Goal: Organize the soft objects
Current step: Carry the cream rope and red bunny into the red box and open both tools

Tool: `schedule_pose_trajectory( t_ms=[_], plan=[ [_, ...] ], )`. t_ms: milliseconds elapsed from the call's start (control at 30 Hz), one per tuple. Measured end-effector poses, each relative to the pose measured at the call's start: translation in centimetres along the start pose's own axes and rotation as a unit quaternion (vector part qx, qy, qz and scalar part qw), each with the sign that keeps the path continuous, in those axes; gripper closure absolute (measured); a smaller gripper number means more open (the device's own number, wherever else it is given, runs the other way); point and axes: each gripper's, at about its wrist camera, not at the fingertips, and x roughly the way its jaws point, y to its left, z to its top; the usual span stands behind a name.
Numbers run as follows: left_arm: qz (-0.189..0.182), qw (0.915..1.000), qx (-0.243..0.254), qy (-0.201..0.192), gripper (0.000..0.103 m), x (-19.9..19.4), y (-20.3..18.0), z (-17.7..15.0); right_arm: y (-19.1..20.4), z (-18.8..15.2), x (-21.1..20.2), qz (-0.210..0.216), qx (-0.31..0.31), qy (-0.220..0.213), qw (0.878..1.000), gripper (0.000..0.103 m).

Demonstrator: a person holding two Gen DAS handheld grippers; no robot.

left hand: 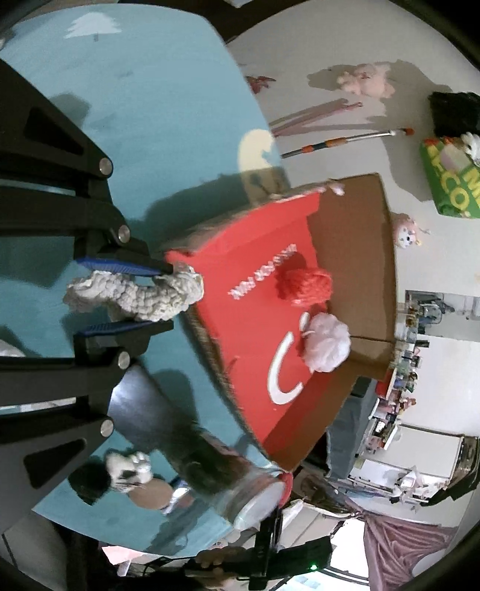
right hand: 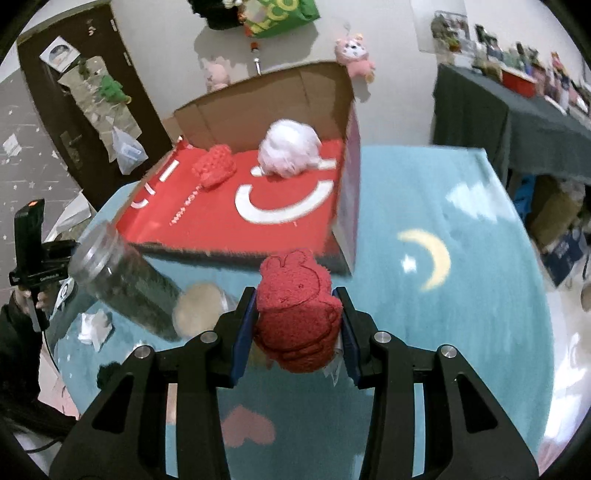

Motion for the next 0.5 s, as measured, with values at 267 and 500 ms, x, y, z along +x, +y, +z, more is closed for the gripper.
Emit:
schedule_pose_trajectory(
  t_ms=[267, 500],
  plan=[
    [0.022, 0.9995, -0.021, 0.011, 0.079, 2.6, -0.5, 5.2, 1.7, 5.4, 0.8, -0.02, -0.019, -0.03, 0.999, 0.064],
    [0.066, 0.9955, -0.027, 0.063, 0.079, 7.5, -0.9, 8.2, 3.5, 9.8, 5.4, -0.101, -0.034, -0.017, 0.994, 0.064]
  ],
)
